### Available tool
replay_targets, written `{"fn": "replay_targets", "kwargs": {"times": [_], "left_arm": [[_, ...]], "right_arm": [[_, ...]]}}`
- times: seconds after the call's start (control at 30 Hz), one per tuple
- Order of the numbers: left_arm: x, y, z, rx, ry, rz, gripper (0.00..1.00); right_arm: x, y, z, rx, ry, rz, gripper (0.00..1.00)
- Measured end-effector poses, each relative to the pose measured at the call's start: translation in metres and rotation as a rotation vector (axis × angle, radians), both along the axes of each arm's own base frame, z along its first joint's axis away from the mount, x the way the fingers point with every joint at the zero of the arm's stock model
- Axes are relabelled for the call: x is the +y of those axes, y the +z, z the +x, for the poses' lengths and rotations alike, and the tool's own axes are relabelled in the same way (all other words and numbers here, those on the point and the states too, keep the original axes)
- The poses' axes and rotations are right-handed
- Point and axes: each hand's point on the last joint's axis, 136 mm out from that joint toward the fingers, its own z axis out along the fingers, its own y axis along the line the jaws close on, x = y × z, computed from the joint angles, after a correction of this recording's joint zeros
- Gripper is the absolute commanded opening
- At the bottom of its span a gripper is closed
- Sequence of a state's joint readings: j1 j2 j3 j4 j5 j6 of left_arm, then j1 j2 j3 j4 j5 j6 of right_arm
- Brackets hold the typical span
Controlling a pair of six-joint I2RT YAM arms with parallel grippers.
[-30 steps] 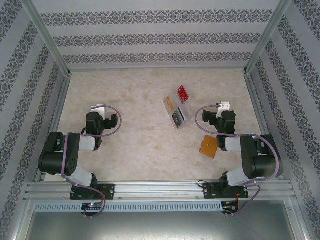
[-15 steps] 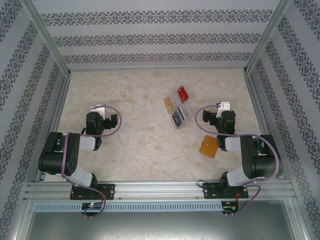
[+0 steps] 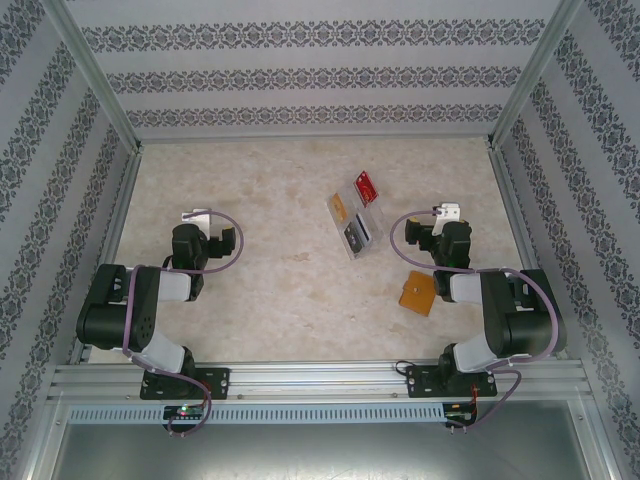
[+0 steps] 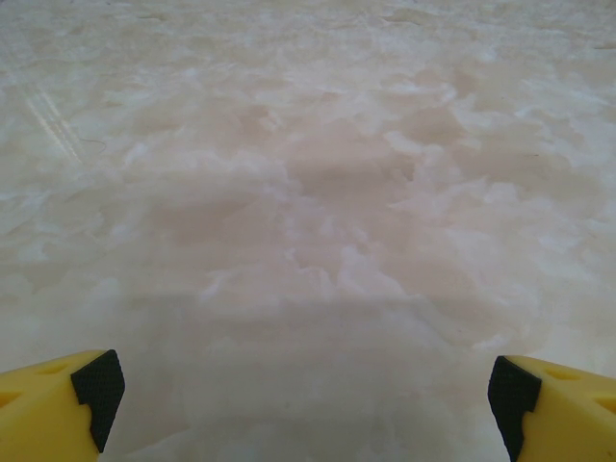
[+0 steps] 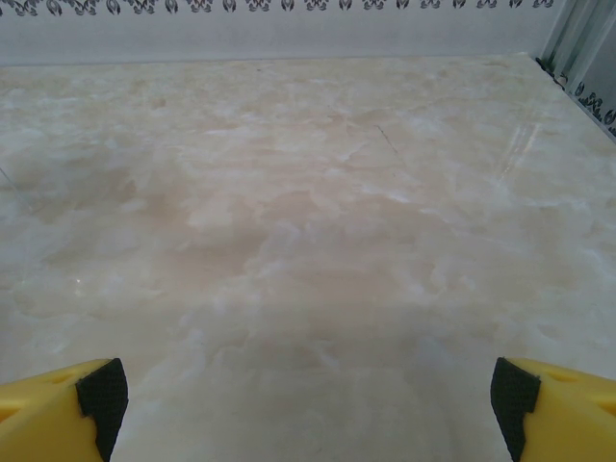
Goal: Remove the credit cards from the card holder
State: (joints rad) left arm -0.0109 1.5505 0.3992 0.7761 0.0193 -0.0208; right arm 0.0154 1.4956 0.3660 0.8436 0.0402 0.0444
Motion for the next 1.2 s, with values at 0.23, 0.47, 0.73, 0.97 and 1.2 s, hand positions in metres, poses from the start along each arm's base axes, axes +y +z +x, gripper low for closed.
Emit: {"fn": "replay_targets", "kwargs": {"times": [0.23,0.47,0.73,0.97,1.2], "left_arm": [[0.004,0.003,0.0,-0.008,0.023,0.009,1.0],[0.013,0.056,0.002,-0.066,0.076,0.016,0.99],[0.013,0.13,0.003,-0.094,0.132,-0.111,0.99],[0.003,0.137,-0.016,0.027,0.16,-0.266,0.99],[-0.008,0.118,-0.031,0.139,0.148,-0.339,0.99]], "right_arm": [[-0.003,0.001,0.0,0.0,-0.015,-0.005,0.98],[-0.019,0.047,0.005,-0.025,-0.112,-0.015,0.98],[-0.028,0.097,-0.009,0.028,-0.222,0.116,0.98],[0.006,0.096,-0.035,0.223,-0.137,0.334,0.96],[0.068,0.061,-0.068,0.465,0.004,0.568,0.86]]}}
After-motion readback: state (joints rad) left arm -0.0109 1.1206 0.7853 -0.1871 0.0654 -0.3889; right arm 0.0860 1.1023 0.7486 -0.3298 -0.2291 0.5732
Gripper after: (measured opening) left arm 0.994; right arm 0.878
